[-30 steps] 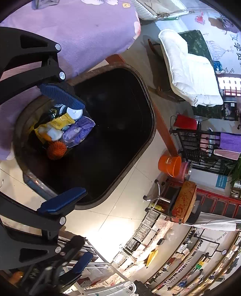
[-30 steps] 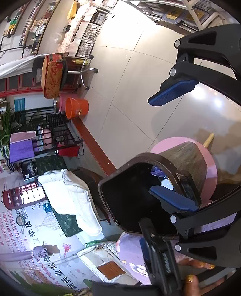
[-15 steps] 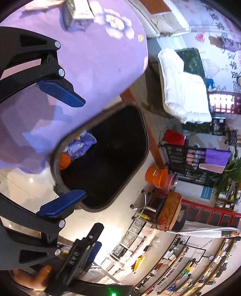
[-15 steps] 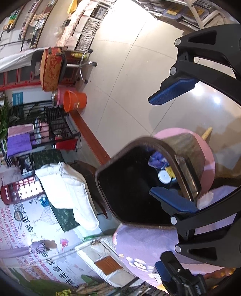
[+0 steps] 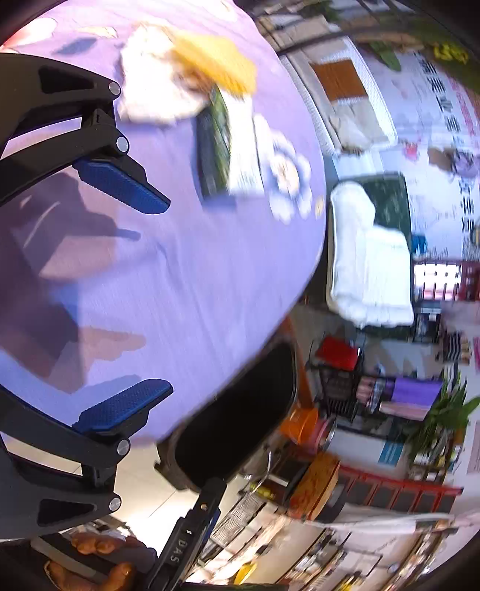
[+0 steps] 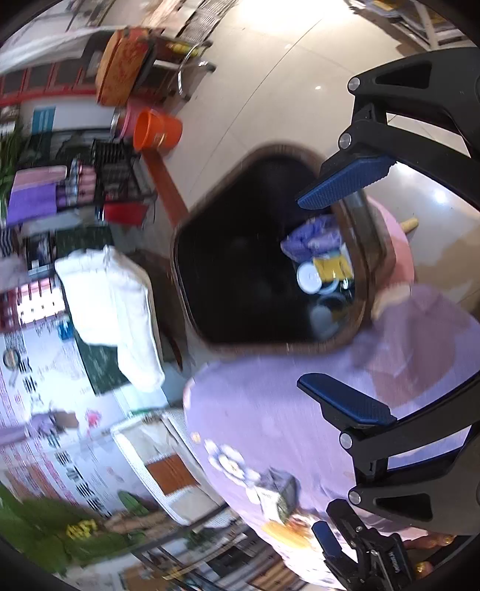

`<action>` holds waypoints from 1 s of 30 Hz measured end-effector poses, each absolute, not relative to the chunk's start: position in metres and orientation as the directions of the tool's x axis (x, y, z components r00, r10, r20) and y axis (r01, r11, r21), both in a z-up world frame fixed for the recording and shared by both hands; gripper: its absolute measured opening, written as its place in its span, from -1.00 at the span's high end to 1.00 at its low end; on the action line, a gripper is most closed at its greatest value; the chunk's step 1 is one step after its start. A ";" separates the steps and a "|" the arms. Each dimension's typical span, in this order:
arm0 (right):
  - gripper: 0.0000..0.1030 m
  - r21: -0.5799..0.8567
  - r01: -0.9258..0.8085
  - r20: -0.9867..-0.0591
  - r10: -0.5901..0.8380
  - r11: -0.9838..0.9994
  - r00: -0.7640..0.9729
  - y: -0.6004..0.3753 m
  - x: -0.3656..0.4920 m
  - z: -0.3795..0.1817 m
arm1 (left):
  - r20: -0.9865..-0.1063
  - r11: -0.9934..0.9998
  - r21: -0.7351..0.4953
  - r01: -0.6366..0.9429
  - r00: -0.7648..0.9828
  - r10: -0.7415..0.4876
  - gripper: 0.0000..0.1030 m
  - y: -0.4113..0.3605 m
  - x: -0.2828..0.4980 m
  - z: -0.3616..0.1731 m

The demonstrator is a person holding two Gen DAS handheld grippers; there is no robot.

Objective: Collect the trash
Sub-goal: 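Move both tools back over the table toward the remaining trash, then grasp the yellow foam net with left tool while right tool grasps the milk carton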

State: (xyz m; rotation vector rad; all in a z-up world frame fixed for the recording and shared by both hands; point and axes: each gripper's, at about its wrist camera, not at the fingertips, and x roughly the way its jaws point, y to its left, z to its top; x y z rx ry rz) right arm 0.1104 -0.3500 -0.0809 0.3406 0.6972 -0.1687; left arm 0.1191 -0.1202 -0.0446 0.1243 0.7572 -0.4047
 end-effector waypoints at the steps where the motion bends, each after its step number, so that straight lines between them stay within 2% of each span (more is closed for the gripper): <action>1: -0.74 0.252 0.246 -0.652 -0.023 0.936 0.758 -0.344 0.112 -0.080 | -0.688 0.924 -0.029 0.381 0.663 -0.295 -0.75 -0.110 0.118 -0.044; 15: -0.74 0.221 -0.049 -0.655 0.185 0.974 0.733 -0.248 0.152 -0.062 | -0.679 0.969 0.040 0.243 0.719 -0.152 -0.75 0.002 0.145 -0.028; 21: -0.74 0.204 -0.213 -0.682 0.295 0.956 0.669 -0.207 0.179 -0.060 | -0.700 0.958 0.131 0.254 0.708 -0.092 -0.73 0.029 0.180 -0.030; 25: -0.74 0.201 -0.271 -0.697 0.332 0.941 0.636 -0.186 0.197 -0.058 | -0.737 0.923 0.224 0.313 0.675 -0.049 -0.61 0.027 0.208 -0.039; 28: -0.74 0.168 -0.300 -0.701 0.327 0.939 0.634 -0.172 0.204 -0.055 | -0.759 0.897 0.281 0.342 0.652 -0.011 -0.41 0.028 0.224 -0.049; 30: -0.74 0.156 -0.316 -0.704 0.330 0.936 0.629 -0.164 0.208 -0.055 | -0.770 0.891 0.289 0.349 0.638 0.000 -0.16 0.030 0.232 -0.054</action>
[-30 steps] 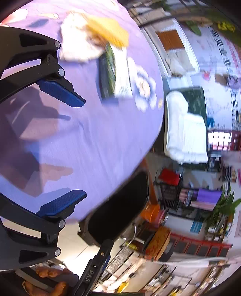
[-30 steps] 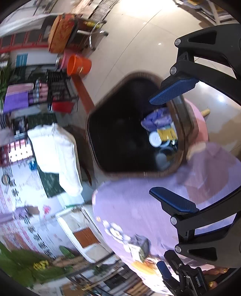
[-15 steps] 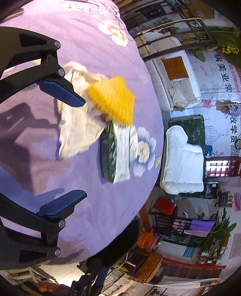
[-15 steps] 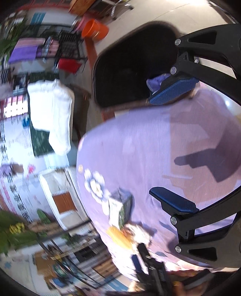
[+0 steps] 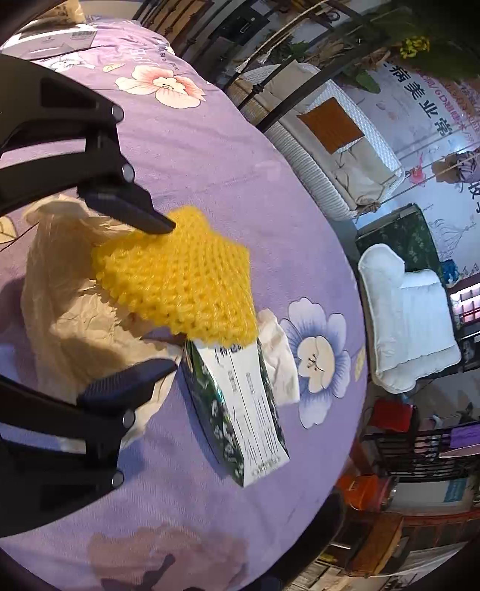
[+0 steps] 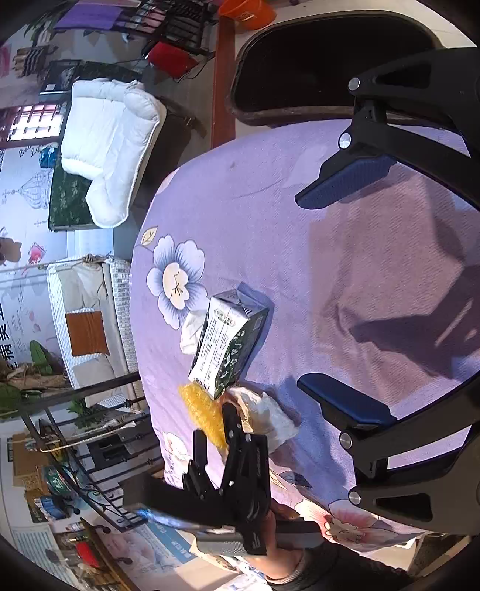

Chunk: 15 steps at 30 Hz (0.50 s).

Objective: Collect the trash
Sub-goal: 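Grasp the yellow foam net with left tool while right tool grasps the milk carton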

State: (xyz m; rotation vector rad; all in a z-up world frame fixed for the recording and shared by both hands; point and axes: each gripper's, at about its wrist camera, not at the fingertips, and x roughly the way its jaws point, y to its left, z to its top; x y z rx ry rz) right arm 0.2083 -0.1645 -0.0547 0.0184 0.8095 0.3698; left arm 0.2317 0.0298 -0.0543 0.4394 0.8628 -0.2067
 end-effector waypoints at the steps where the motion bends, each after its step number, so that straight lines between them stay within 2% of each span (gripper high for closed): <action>1: -0.74 0.149 -0.322 -0.706 0.329 0.935 0.627 -0.162 0.210 -0.055 | -0.772 0.893 0.287 0.347 0.636 0.001 -0.09 0.032 0.232 -0.055; 3: -0.74 0.136 -0.331 -0.712 0.325 0.934 0.622 -0.158 0.214 -0.056 | -0.767 0.905 0.268 0.331 0.641 -0.007 0.20 0.037 0.233 -0.053; 9: -0.74 0.097 -0.381 -0.728 0.327 0.919 0.602 -0.145 0.226 -0.059 | -0.739 0.952 0.146 0.268 0.669 -0.075 0.56 0.055 0.218 -0.033; 15: -0.74 0.061 -0.474 -0.744 0.357 0.879 0.565 -0.124 0.246 -0.059 | -0.678 0.976 0.070 0.206 0.728 -0.105 0.61 0.073 0.195 -0.010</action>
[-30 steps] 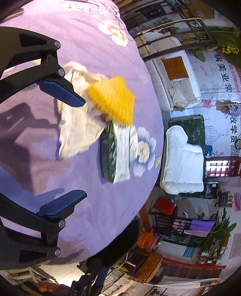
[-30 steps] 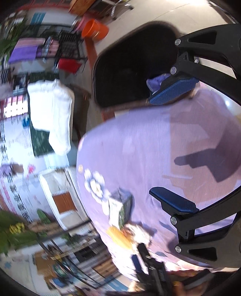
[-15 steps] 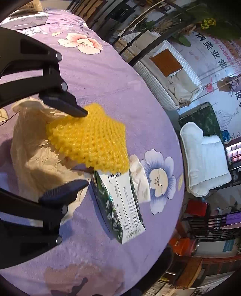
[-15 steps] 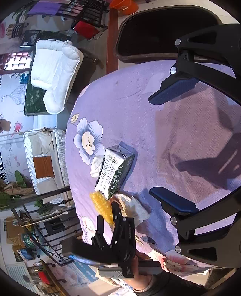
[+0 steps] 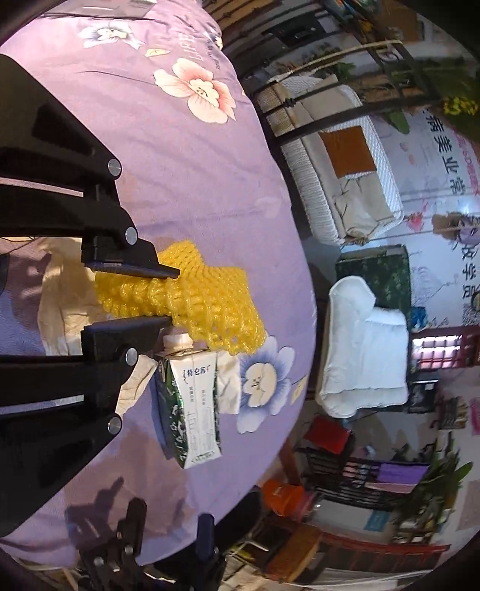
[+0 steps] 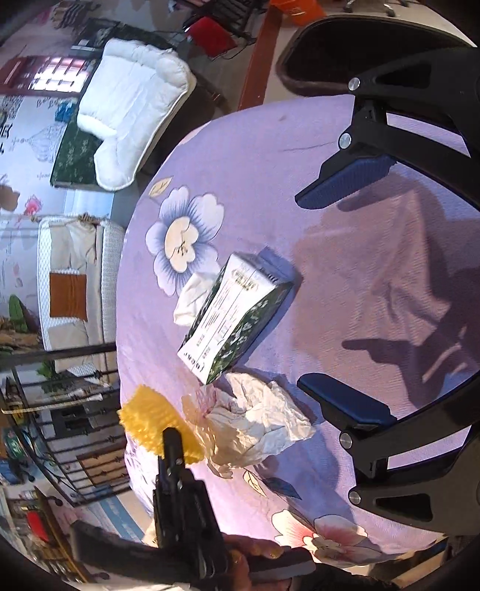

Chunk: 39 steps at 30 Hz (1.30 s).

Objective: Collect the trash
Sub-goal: 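Grasp the yellow foam net with left tool while right tool grasps the milk carton, then carry the green-and-white milk carton in right tool over the bin and open it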

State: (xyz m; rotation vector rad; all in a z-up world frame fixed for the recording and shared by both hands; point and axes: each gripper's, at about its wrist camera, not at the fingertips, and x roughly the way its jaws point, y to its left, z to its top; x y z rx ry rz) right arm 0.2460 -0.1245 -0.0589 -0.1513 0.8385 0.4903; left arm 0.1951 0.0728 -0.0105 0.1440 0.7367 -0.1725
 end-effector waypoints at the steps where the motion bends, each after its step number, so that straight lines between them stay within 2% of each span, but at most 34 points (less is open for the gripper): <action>1: -0.74 0.063 -0.491 -0.745 0.368 0.869 0.556 -0.122 0.250 -0.058 | -0.665 0.978 0.056 0.199 0.739 -0.112 0.61 0.076 0.192 -0.006; 6: -0.73 0.041 -0.558 -0.761 0.388 0.829 0.520 -0.107 0.274 -0.057 | -0.611 0.988 -0.002 0.155 0.782 -0.124 0.61 0.088 0.178 0.014; 11: -0.63 -0.013 -0.653 -0.789 0.393 0.758 0.472 -0.087 0.296 -0.061 | -0.587 0.987 -0.021 0.162 0.796 -0.143 0.61 0.087 0.160 0.020; 23: -0.29 -0.134 -0.845 -0.883 0.325 0.518 0.340 -0.032 0.327 -0.087 | -0.626 0.984 -0.101 0.145 0.760 -0.176 0.61 0.094 0.135 -0.007; 24: -0.24 -0.138 -0.847 -0.890 0.310 0.513 0.333 -0.028 0.330 -0.093 | -0.629 0.984 -0.112 0.141 0.756 -0.180 0.61 0.095 0.133 -0.010; 25: -0.11 -0.139 -0.845 -0.895 0.300 0.516 0.330 -0.025 0.333 -0.097 | -0.632 0.983 -0.120 0.138 0.753 -0.183 0.61 0.095 0.132 -0.011; 31: 0.00 -0.093 -0.816 -0.873 0.347 0.570 0.343 -0.033 0.330 -0.091 | -0.638 0.982 -0.138 0.131 0.746 -0.189 0.61 0.093 0.123 -0.014; 39: 0.03 -0.020 -0.754 -0.824 0.417 0.657 0.385 -0.068 0.290 -0.073 | -0.633 0.977 -0.163 0.135 0.745 -0.208 0.61 0.086 0.115 -0.017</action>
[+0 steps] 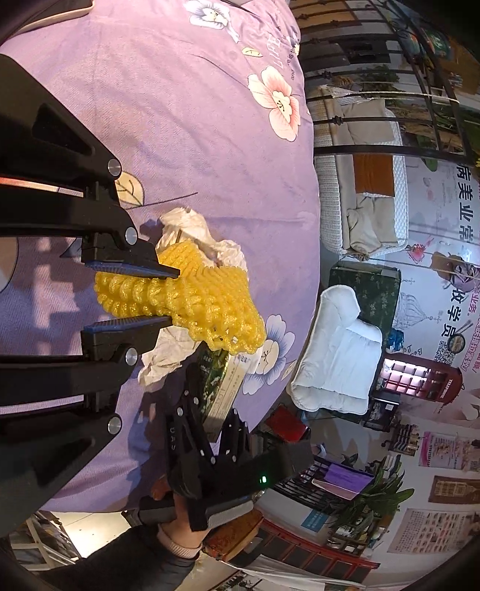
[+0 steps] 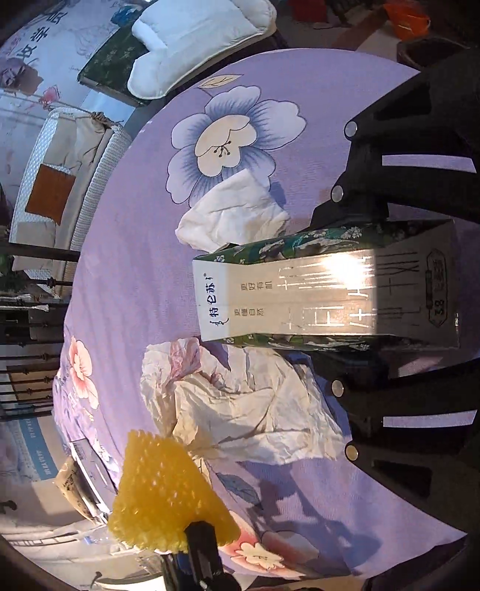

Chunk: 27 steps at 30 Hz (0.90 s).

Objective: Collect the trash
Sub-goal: 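Carry the green-and-white milk carton in right tool over the bin and open it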

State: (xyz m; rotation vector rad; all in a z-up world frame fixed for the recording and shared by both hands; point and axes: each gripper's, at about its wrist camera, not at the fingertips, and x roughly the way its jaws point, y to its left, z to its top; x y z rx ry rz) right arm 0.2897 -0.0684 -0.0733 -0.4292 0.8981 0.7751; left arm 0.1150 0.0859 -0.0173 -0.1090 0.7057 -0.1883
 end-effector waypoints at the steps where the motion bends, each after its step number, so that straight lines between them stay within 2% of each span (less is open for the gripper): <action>1: 0.03 -0.012 -0.745 -0.813 0.426 0.667 0.396 -0.074 0.283 -0.069 | -0.633 0.978 -0.159 0.137 0.746 -0.208 0.61 0.084 0.114 -0.018; 12: 0.03 0.033 -0.650 -0.736 0.458 0.760 0.499 -0.122 0.221 -0.043 | -0.610 0.961 -0.165 0.221 0.743 -0.275 0.61 0.041 0.103 -0.012; 18: 0.03 0.046 -0.572 -0.709 0.430 0.819 0.559 -0.151 0.199 -0.043 | -0.599 0.945 -0.172 0.278 0.732 -0.324 0.61 0.010 0.098 -0.014; 27: 0.03 0.106 -0.352 -0.665 0.330 0.930 0.670 -0.224 0.174 -0.048 | -0.594 0.910 -0.167 0.378 0.699 -0.399 0.61 -0.039 0.099 -0.016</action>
